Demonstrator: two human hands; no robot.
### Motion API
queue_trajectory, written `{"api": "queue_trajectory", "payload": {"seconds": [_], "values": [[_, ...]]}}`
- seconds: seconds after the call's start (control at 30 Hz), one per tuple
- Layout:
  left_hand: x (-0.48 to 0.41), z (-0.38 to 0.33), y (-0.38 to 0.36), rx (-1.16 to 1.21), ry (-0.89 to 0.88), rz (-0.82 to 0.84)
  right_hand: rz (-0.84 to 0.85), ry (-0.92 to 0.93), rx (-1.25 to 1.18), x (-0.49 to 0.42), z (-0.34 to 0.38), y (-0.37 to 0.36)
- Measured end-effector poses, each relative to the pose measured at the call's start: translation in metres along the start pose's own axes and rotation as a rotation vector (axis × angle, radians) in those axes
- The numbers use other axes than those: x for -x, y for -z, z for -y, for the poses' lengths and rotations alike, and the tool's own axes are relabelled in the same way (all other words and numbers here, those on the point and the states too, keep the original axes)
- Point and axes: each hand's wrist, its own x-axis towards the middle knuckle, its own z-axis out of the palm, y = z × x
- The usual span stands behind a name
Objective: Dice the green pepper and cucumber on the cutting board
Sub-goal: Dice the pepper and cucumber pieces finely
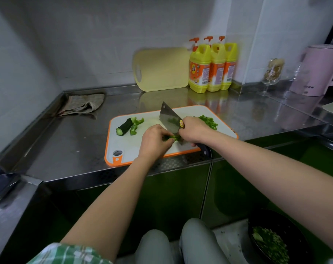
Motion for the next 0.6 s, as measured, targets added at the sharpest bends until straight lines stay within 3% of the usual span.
{"api": "queue_trajectory", "payload": {"seconds": [0.6], "values": [[0.002,-0.003,0.003,0.01,0.053,-0.006,0.153,0.006,-0.021,0.004,0.002,0.022]]}}
